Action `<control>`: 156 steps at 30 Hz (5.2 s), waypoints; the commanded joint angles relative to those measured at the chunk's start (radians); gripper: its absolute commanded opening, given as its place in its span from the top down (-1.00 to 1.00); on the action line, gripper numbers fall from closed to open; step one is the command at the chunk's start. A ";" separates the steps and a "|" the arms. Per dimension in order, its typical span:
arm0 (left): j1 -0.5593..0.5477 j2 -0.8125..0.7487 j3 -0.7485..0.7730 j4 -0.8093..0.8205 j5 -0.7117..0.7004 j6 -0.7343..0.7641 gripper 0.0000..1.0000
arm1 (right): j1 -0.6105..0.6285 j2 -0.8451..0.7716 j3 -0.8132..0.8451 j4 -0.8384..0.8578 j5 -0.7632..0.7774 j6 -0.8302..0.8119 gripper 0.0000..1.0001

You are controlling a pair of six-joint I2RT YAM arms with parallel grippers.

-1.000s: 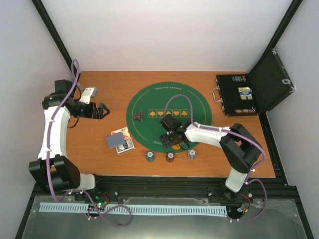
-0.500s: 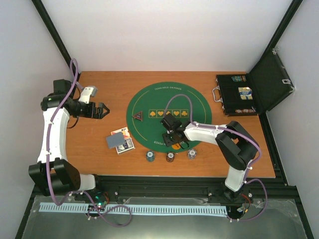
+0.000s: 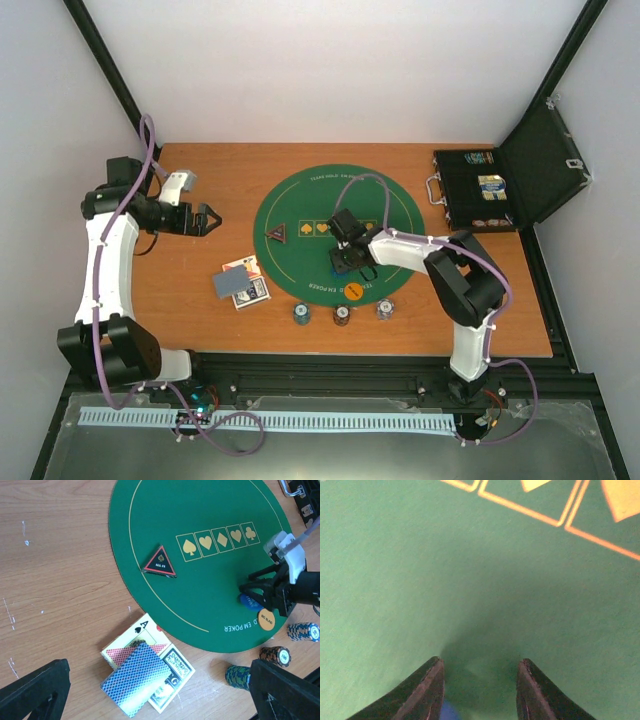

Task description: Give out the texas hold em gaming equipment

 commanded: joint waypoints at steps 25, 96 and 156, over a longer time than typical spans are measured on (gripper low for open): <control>0.006 -0.004 0.070 -0.029 -0.012 0.010 -1.00 | 0.104 -0.068 -0.141 0.040 0.040 0.040 -0.15; 0.005 -0.037 0.009 0.004 0.019 -0.016 -1.00 | 0.137 -0.190 -0.109 -0.149 0.112 0.059 -0.45; 0.006 -0.028 0.101 -0.006 -0.086 -0.088 -1.00 | -0.088 -0.221 -0.017 -0.304 0.195 -0.008 -0.53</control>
